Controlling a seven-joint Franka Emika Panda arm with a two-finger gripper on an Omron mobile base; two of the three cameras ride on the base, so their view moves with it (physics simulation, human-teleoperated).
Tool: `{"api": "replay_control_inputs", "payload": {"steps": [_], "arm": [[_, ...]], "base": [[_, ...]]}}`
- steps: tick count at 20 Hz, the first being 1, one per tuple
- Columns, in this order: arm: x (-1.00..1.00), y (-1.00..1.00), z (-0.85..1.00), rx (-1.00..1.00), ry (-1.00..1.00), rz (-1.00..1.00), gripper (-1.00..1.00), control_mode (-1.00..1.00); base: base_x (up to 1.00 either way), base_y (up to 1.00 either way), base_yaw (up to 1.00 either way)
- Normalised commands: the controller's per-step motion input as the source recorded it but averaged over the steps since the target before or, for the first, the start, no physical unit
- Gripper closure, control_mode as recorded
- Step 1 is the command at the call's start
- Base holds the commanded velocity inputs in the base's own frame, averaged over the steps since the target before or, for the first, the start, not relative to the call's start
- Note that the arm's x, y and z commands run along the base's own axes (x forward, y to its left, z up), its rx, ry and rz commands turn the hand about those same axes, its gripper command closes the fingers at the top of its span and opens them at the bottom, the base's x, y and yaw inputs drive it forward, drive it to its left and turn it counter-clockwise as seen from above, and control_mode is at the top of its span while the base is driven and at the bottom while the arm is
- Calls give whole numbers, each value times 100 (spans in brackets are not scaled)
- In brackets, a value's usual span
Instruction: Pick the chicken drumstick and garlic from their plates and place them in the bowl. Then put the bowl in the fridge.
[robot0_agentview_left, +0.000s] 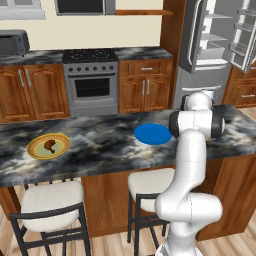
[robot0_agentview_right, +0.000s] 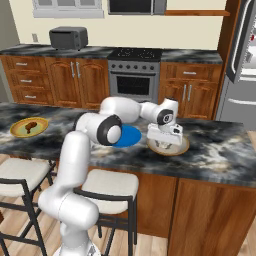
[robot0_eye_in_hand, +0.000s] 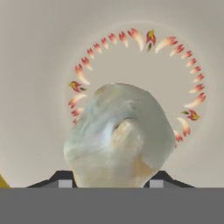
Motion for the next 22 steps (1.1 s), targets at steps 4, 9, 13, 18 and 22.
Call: {"api": "replay_control_inputs", "payload": {"steps": [4, 9, 13, 18, 22], "arm": [[19, 0, -21, 1, 5, 0, 100, -100], [12, -3, -15, 1, 6, 0, -100, -100], [4, -4, -4, 4, 3, 0, -100, -100], [-1, 0, 9, 3, 0, 0, -100, -100], [-18, 1, 20, 1, 0, 0, -100, -100]], "base": [[0, 0, 0], [0, 0, 0], [0, 0, 0], [0, 0, 0], [0, 0, 0]]}}
